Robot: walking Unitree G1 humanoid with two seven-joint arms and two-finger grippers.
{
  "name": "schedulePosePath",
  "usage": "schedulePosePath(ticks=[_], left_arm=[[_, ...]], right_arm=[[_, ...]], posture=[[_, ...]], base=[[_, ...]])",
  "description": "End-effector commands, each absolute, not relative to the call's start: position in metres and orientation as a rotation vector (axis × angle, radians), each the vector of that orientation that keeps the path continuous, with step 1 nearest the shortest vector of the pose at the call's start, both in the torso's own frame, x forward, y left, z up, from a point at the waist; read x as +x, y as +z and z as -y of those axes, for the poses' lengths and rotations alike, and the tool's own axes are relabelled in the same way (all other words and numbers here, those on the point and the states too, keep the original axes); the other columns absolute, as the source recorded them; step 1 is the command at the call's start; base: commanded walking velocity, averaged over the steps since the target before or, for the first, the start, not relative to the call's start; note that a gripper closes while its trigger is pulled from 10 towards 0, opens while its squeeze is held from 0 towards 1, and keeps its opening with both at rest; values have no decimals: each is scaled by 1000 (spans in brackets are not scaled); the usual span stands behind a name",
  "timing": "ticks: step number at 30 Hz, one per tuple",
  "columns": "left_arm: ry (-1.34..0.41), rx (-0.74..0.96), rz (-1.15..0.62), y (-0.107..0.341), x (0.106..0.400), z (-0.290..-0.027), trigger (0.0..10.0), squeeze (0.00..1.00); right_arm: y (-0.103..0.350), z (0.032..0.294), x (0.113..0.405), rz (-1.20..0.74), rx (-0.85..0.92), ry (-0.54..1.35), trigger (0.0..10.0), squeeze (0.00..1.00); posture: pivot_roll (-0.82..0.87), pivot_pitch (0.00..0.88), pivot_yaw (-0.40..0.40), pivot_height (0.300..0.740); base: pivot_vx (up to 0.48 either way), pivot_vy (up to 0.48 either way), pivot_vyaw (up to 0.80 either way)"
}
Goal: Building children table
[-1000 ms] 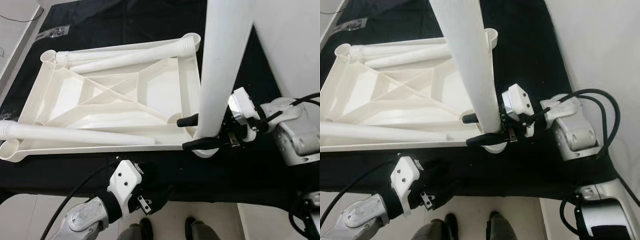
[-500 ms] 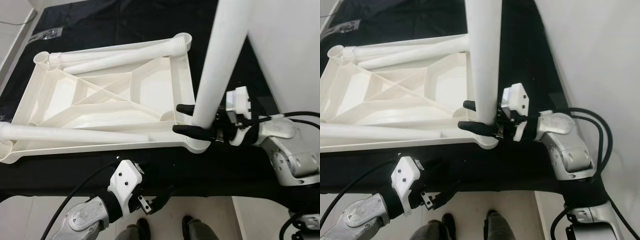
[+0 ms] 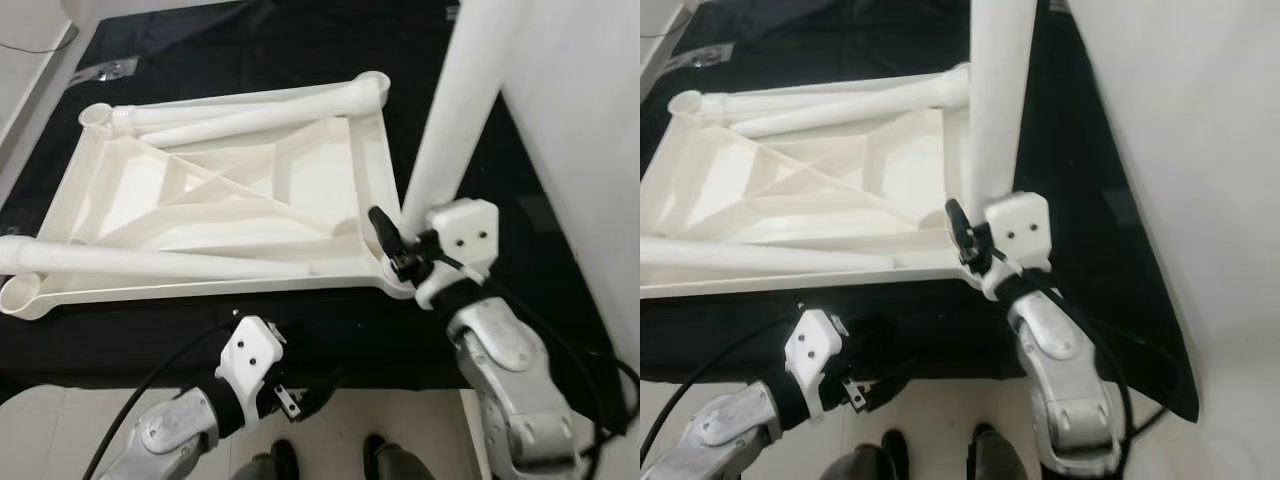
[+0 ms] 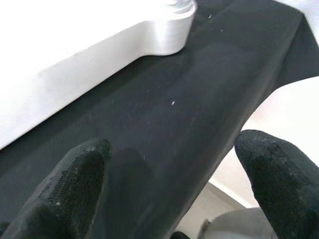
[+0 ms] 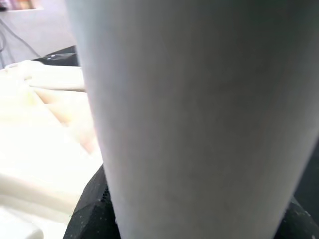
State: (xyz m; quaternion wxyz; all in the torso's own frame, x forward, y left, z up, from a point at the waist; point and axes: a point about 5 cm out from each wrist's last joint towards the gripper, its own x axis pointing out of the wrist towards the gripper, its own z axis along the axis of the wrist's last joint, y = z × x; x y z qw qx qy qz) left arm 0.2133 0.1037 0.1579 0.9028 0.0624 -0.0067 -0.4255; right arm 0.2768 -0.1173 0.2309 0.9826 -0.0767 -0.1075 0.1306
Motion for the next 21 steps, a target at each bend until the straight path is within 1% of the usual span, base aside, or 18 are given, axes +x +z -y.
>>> schedulePosePath(ticks=[1,4,8,9,10,11,12,13,14,15,17,20,21], left_arm=[[-864,135,-29,147,213,-107,10000,0],[-853,139,-29,144,218,-107,10000,0],[-843,140,-28,142,221,-108,10000,0],[-840,141,-27,141,222,-108,10000,0],[-840,141,-27,141,222,-108,10000,0],[-838,142,-26,141,223,-108,10000,0],[-837,142,-25,140,224,-108,10000,0],[-837,142,-25,140,224,-108,10000,0],[-834,143,-24,139,225,-107,10000,0],[-834,143,-24,139,225,-107,10000,0],[-834,143,-22,139,226,-107,10000,0],[-833,143,-21,139,226,-107,10000,0],[-832,143,-17,138,227,-107,10000,0]], right_arm=[[167,128,288,-132,-139,193,10000,0],[167,125,294,-136,-123,182,10000,0],[169,125,295,-131,-113,158,10000,0],[172,125,295,-117,-105,151,10000,573],[172,125,295,-117,-105,151,10000,573],[175,125,294,-101,-90,141,10000,1000],[181,123,296,-67,-49,179,10000,1000],[181,123,296,-67,-49,179,10000,1000],[193,120,299,1,7,260,10000,1000],[193,120,299,1,7,260,10000,1000],[202,117,300,50,19,318,10000,1000],[204,117,301,63,19,333,10000,1000],[218,124,308,123,-72,472,10000,0]], posture=[[-73,297,88,740],[-68,272,85,740],[-68,266,86,740],[-67,259,86,740],[-67,259,86,740],[-66,255,86,740],[-65,251,88,740],[-65,251,88,740],[-65,250,88,740],[-65,250,88,740],[-65,249,88,740],[-65,249,88,740],[-66,237,85,740]], base=[[0,0,0],[0,0,0],[0,0,0],[0,0,0],[0,0,0],[0,0,0],[0,0,0],[0,0,0],[0,0,0],[0,0,0],[0,0,0],[0,0,0],[0,0,0]])
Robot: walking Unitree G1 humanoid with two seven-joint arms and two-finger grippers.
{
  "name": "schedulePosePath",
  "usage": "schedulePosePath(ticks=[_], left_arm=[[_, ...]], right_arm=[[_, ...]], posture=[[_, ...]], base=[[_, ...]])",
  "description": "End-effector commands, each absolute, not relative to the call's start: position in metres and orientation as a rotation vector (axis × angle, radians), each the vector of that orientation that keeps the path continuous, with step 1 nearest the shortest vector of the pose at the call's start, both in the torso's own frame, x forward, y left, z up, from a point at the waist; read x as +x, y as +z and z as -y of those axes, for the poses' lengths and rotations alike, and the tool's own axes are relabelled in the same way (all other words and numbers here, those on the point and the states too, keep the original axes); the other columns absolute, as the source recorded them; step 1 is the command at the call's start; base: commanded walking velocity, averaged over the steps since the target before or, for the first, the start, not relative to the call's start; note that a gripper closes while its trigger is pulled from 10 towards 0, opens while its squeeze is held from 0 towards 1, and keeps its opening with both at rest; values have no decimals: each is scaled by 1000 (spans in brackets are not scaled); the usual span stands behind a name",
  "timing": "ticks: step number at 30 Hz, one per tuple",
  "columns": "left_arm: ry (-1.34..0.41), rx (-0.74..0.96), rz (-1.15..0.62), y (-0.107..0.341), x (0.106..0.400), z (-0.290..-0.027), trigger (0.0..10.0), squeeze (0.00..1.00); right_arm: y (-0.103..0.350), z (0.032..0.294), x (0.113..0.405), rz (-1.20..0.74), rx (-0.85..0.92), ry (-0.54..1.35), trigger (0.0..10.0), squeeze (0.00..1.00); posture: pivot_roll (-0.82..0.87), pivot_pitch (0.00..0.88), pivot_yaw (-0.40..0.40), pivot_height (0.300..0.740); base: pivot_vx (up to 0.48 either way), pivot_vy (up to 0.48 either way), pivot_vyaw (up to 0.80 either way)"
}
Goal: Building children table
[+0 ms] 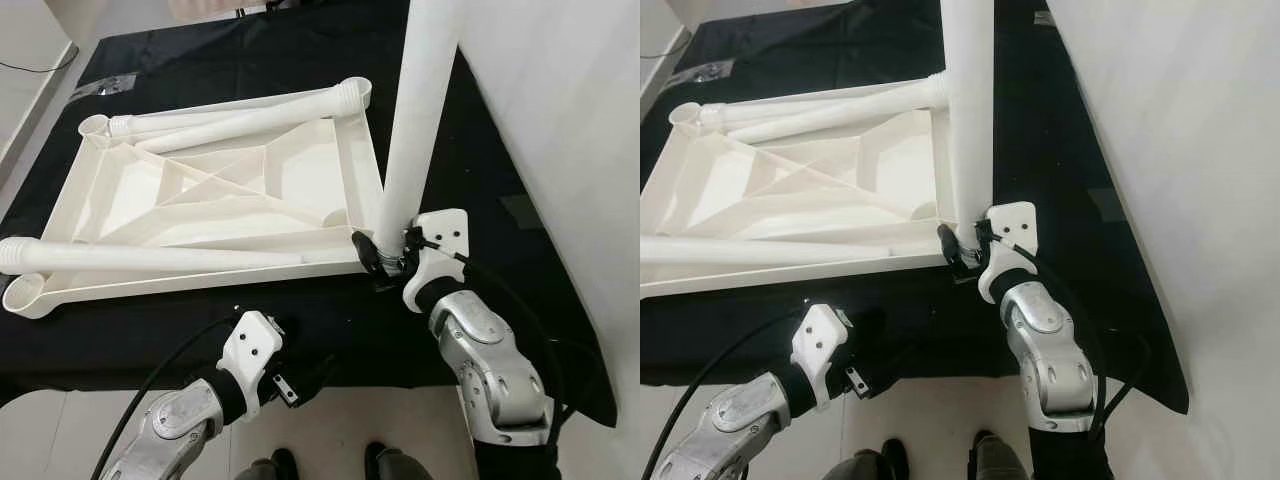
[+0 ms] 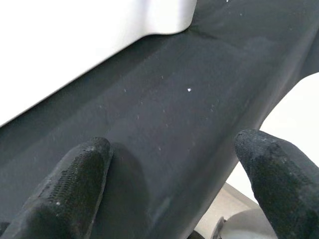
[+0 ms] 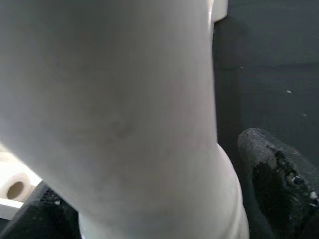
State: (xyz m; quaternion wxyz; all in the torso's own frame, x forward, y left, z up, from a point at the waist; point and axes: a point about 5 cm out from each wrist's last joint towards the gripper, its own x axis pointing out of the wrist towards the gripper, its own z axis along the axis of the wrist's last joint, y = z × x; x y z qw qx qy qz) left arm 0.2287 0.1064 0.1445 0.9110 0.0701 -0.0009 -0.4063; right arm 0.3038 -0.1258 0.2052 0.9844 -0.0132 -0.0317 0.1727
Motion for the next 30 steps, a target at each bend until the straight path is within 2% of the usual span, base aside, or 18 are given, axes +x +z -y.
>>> schedulePosePath(ticks=[1,2,3,4,6,12,16,17,18,20,30], left_arm=[[-832,143,-14,138,228,-107,10000,0],[-831,144,-12,137,229,-106,10000,0],[-831,144,-12,137,229,-106,10000,0],[-832,143,-8,136,230,-104,10000,0],[-831,142,-7,135,231,-103,10000,0],[-831,144,2,134,232,-101,10000,0],[-829,145,5,133,233,-100,10000,0],[-828,145,6,132,233,-99,10000,0],[-828,145,6,132,233,-99,10000,0],[-828,145,10,131,234,-98,10000,0],[-828,140,20,129,238,-95,10000,0]], right_arm=[[228,130,311,159,-145,572,10000,0],[236,137,314,171,-215,677,10000,0],[236,137,314,171,-215,677,10000,0],[237,142,316,148,-280,826,10000,0],[236,142,317,128,-298,895,10000,0],[238,141,327,107,-322,1018,10000,0],[240,140,337,93,-313,1035,10000,0],[239,139,341,87,-299,1044,4902,0],[239,139,341,87,-299,1044,4902,0],[237,139,346,77,-280,1072,0,0],[223,152,348,36,-272,1102,0,0]], posture=[[-66,237,85,740],[-68,232,79,740],[-68,232,79,740],[-66,224,72,740],[-64,221,67,740],[-53,202,55,740],[-51,191,50,740],[-51,183,43,740],[-51,183,43,740],[-52,177,39,740],[-68,170,24,740]], base=[[0,0,0],[0,0,0],[0,0,0],[0,0,0],[0,0,0],[0,0,0],[0,0,0],[0,0,0],[0,0,0],[0,0,0],[0,0,0]])
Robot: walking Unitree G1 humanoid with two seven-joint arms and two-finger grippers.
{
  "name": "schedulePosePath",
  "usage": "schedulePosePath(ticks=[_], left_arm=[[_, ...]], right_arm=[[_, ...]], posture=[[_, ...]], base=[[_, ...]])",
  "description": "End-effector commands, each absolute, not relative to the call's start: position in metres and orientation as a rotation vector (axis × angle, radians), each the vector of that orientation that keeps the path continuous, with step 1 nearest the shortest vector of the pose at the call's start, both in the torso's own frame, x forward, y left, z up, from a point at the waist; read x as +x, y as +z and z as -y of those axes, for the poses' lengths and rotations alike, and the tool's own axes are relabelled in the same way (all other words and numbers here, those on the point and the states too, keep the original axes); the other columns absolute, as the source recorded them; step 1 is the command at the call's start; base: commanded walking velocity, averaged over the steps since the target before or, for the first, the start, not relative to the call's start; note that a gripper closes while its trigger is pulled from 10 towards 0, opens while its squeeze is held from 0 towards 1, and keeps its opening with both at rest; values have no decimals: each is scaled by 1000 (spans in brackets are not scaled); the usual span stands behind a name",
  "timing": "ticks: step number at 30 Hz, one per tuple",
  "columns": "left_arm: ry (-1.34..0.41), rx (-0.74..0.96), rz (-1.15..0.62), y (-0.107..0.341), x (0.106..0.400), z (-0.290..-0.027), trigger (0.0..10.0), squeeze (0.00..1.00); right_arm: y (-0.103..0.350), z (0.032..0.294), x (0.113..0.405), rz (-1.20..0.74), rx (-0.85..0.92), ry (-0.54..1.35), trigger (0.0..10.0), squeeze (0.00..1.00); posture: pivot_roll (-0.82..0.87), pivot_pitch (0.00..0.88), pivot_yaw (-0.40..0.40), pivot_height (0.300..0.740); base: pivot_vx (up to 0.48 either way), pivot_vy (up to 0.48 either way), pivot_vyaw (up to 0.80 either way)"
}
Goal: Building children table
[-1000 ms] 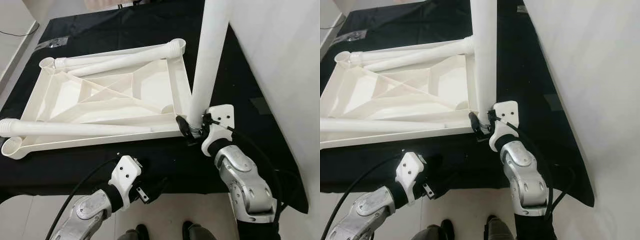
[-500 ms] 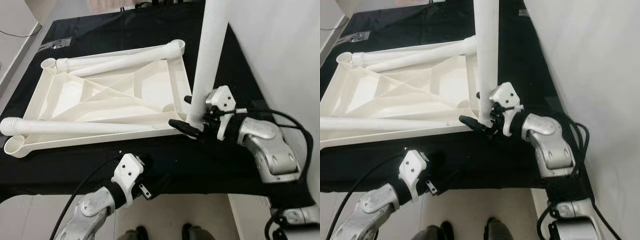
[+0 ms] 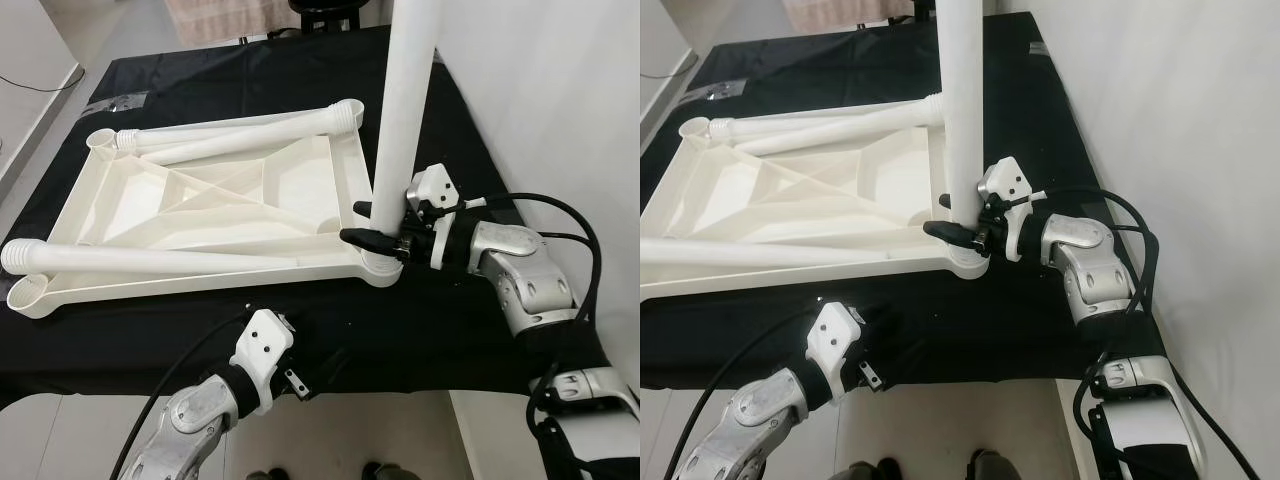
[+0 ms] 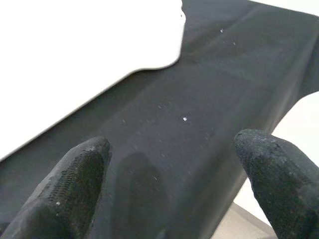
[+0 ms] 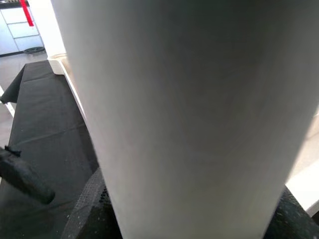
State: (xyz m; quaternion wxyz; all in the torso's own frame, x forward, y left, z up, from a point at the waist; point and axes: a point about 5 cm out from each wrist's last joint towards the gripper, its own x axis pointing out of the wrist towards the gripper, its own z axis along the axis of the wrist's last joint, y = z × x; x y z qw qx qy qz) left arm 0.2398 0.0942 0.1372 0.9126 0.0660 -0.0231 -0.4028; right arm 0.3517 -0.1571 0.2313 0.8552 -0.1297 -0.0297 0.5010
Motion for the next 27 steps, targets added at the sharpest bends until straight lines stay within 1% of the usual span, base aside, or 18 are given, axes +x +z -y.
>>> schedulePosePath(ticks=[1,3,4,5,7,8,9,10,11,13,14,19,20,21,22,25,26,27], left_arm=[[-828,140,21,129,238,-95,10000,0],[-826,138,26,130,239,-95,10000,0],[-826,138,26,130,239,-95,10000,0],[-819,132,31,130,239,-96,10000,0],[-818,130,32,130,238,-96,10000,0],[-810,125,37,131,239,-98,10000,0],[-807,124,38,131,239,-99,10000,0],[-806,123,39,131,239,-99,10000,0],[-804,123,39,131,240,-100,10000,0],[-800,122,40,131,241,-101,10000,0],[-796,125,46,131,242,-101,10000,0],[-786,124,63,133,245,-102,10000,0],[-777,123,70,133,246,-102,10000,0],[-757,124,80,133,247,-103,10000,0],[-750,126,86,134,247,-103,10000,0],[-745,127,93,135,247,-103,10000,0],[-746,141,102,135,247,-103,10000,0],[-746,141,102,135,247,-103,10000,0]], right_arm=[[220,155,347,32,-273,1096,0,0],[209,158,340,14,-265,1032,0,0],[209,158,340,14,-265,1032,0,0],[189,155,329,-31,-226,872,0,0],[184,154,326,-42,-217,832,0,0],[153,148,310,-103,-44,311,0,0],[144,151,302,-137,-2,153,0,0],[140,152,297,-157,17,72,0,0],[138,134,289,-151,-17,172,0,0],[135,112,277,-143,-51,298,0,0],[133,109,279,-146,-67,343,0,0],[132,110,294,-154,-68,388,0,0],[134,111,299,-149,-56,378,10000,0],[139,113,303,-133,-34,358,10000,0],[142,116,307,-121,-13,352,10000,1000],[147,117,307,-117,9,310,10000,1000],[153,122,317,-106,3,340,10000,1000],[153,122,317,-106,3,340,10000,1000]], posture=[[-68,170,24,740],[-79,177,19,740],[-79,177,19,740],[-96,185,11,740],[-96,185,11,740],[-113,192,8,740],[-113,192,8,740],[-113,192,8,740],[-122,210,44,740],[-122,210,44,740],[-125,193,46,740],[-116,181,36,740],[-111,178,36,740],[-110,176,36,740],[-103,171,36,740],[-102,169,34,740],[-95,161,28,740],[-95,161,28,740]], base=[[0,0,0],[0,0,0],[0,0,0],[0,0,0],[0,0,0],[0,0,0],[0,0,0],[0,0,0],[0,0,0],[0,0,0],[0,0,0],[0,0,0],[0,0,0],[0,0,0],[0,0,0],[0,0,0],[0,0,0],[0,0,0]])
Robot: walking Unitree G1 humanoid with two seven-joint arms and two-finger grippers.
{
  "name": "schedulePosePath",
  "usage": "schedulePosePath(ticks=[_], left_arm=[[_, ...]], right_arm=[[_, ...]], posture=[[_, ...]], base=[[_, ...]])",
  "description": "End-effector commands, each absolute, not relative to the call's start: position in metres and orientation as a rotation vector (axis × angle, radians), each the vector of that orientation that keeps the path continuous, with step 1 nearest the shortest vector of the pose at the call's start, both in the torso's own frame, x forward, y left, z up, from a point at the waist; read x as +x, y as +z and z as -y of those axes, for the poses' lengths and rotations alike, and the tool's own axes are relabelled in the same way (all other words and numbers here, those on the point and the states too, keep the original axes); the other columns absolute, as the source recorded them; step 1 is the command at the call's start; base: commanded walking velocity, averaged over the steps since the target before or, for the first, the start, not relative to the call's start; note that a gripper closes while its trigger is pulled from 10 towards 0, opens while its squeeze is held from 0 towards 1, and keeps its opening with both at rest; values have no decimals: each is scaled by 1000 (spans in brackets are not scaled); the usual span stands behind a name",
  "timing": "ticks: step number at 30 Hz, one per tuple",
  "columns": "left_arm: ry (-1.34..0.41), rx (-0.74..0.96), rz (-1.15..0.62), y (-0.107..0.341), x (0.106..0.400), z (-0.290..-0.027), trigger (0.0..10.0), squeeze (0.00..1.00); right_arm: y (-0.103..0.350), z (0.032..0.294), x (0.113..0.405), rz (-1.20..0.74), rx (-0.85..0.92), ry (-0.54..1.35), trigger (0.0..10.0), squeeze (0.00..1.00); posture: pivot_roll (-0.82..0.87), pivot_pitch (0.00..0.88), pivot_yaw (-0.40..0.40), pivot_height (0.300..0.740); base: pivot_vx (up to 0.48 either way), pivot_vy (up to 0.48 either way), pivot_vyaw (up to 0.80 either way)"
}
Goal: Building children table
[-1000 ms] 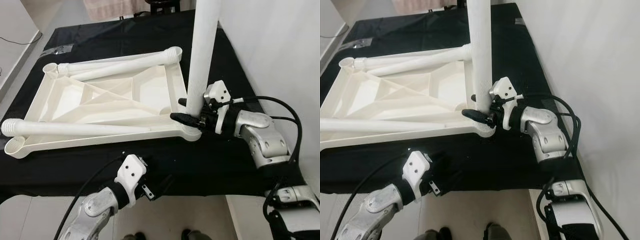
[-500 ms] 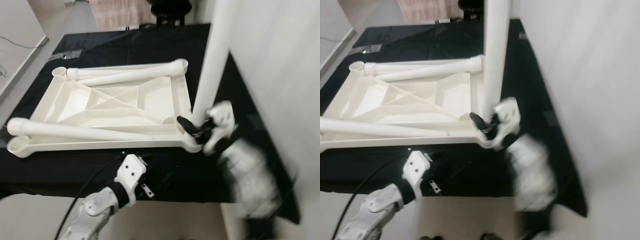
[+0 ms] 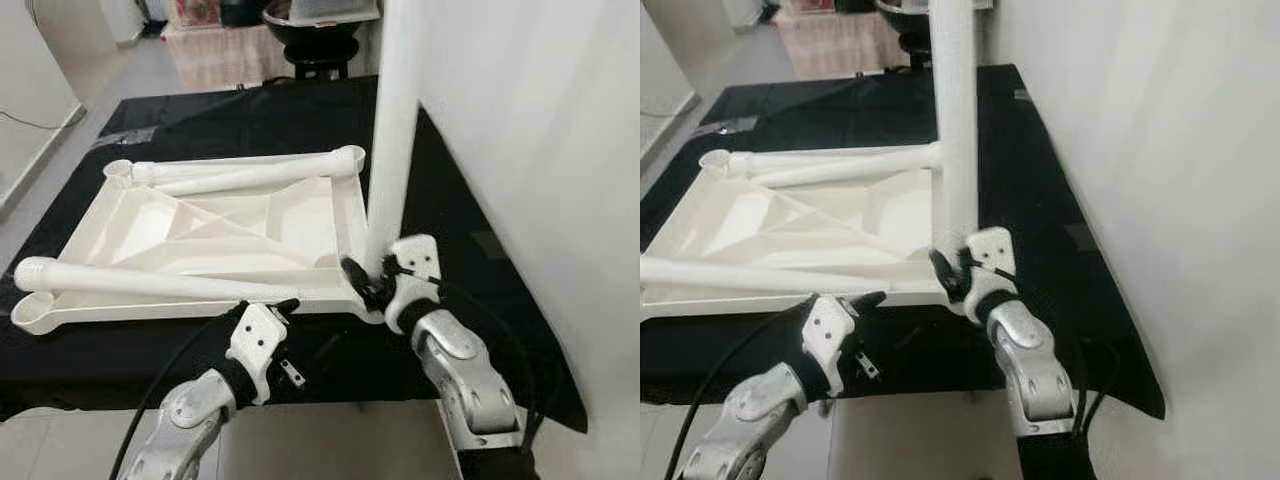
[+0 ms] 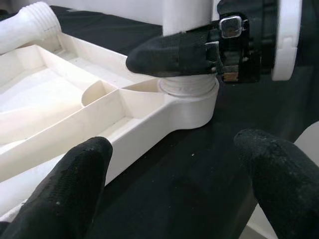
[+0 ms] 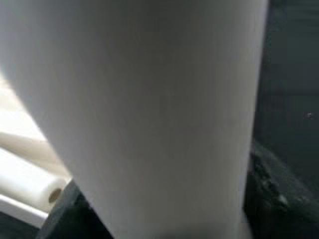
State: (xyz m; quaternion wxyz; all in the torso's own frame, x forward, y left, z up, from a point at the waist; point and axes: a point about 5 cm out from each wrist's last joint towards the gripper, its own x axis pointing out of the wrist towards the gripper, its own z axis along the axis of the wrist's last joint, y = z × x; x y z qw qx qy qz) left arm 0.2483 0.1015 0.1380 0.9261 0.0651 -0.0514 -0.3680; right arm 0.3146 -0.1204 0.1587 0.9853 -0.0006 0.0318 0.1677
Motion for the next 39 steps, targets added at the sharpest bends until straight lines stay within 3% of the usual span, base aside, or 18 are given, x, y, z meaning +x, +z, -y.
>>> schedulePosePath(ticks=[1,4,5,7,8,11,16,17,19,20,24,29,31,34,36,37,38,39], left_arm=[[-746,147,105,135,246,-103,10000,0],[-751,161,118,135,245,-103,10000,0],[-758,168,126,136,245,-102,10000,0],[-763,174,131,136,244,-102,10000,0],[-767,181,137,136,244,-102,10000,0],[-772,200,155,137,243,-101,10000,0],[-774,208,167,137,243,-100,10000,0],[-774,205,171,138,243,-99,10000,0],[-774,205,171,138,243,-99,10000,0],[-774,203,173,138,243,-99,10000,0],[-785,196,177,138,242,-101,10000,0],[-799,198,189,138,241,-103,10000,0],[-804,195,191,138,240,-103,10000,0],[-805,188,192,138,237,-104,10000,0],[-805,188,192,138,237,-104,10000,0],[-799,183,193,139,236,-105,10000,0],[-799,183,193,139,236,-105,10000,0],[-779,155,183,137,233,-108,10000,0]], right_arm=[[156,124,321,-100,-4,363,10000,1000],[166,122,329,-74,-34,530,10000,1000],[169,119,329,-66,-42,641,10000,486],[171,118,329,-63,-46,715,10000,486],[175,117,327,-50,-85,846,10000,0],[188,120,331,-27,-147,1045,10000,0],[200,120,338,-8,-138,1141,10000,0],[201,121,340,-17,-152,1195,3686,0],[201,121,340,-17,-152,1195,3686,0],[202,122,342,-28,-152,1225,0,0],[202,129,346,-46,-157,1236,0,0],[188,154,345,-72,-169,1079,0,0],[177,159,345,-100,-183,974,0,0],[149,162,337,-194,-163,605,0,0],[149,162,337,-194,-163,605,0,0],[140,163,331,-228,-103,365,0,0],[140,163,331,-228,-103,365,0,0],[130,155,314,-259,-90,277,0,0]], posture=[[-95,161,28,740],[-99,151,23,740],[-100,150,22,740],[-100,150,22,740],[-103,142,18,740],[-102,139,14,740],[-102,136,12,740],[-96,131,9,740],[-96,131,9,740],[-88,130,13,740],[-85,129,15,740],[-80,132,13,740],[-82,133,12,740],[-84,133,-1,740],[-84,133,-1,740],[-84,136,1,740],[-84,136,1,740],[-85,142,20,740]], base=[[0,0,0],[0,0,0],[0,0,0],[0,0,0],[0,0,0],[0,0,0],[0,0,0],[0,0,0],[0,0,0],[0,0,0],[0,0,0],[0,0,0],[0,0,0],[0,0,0],[0,0,0],[0,0,0],[0,0,0],[0,0,0]])
